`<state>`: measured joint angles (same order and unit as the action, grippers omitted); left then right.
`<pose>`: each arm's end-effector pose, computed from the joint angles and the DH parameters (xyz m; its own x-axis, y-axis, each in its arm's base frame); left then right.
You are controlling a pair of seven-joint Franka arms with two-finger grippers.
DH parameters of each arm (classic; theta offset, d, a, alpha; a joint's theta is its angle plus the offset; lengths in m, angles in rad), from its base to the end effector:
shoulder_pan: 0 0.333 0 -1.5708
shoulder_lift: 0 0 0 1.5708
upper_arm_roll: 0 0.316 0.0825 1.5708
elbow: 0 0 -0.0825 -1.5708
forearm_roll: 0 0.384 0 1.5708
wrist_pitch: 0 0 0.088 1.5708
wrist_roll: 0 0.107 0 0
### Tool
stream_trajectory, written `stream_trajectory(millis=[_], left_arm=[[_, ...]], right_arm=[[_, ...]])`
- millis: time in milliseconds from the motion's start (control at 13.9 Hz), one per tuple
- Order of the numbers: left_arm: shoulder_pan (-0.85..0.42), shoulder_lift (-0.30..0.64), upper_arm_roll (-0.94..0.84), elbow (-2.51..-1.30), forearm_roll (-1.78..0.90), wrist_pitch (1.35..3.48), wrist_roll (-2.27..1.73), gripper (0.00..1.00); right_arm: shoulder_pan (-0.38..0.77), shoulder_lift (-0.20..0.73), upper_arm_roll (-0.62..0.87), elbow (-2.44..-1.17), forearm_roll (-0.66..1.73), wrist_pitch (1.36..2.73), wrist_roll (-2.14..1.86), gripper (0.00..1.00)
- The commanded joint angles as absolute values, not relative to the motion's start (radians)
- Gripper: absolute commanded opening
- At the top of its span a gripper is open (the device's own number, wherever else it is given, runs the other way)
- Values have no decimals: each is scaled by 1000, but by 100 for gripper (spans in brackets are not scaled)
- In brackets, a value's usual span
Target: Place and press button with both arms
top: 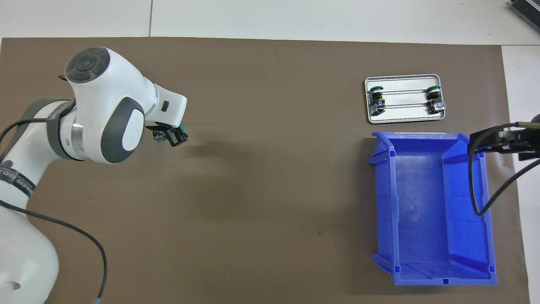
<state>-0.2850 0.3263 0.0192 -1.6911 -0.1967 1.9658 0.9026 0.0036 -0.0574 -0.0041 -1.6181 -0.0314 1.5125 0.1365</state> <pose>0.6181 -0.1825 0.4041 0.4680 -0.8783 0.0978 -0.8793 -0.4517 0.1508 0.5301 -0.0038 0.6285 0.9894 -0.1383 -0.0435 -0.1367 -0.9899 0.0374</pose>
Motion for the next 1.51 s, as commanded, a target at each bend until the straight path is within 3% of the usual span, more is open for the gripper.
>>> stream_trajectory(millis=[0, 359, 719, 1078, 1437], left_arm=[[-192, 308, 6, -1675, -319, 1895, 1003, 0], [-72, 272, 9, -1747, -552, 1878, 1172, 1], [1, 190, 12, -1935, -761, 1919, 1362, 0], [0, 108, 14, -2155, -1024, 2058, 1572, 0], [-35, 107, 8, -2232, -1239, 2100, 1714, 2]], right_arm=[[-5, -75, 6, -1637, -15, 1525, 143, 100], [18, -72, -3, -1635, -15, 1526, 132, 100], [23, -72, -9, -1635, -15, 1539, 132, 100], [48, -74, -29, -1637, -15, 1539, 132, 100], [37, -75, -29, -1638, -15, 1533, 133, 100]])
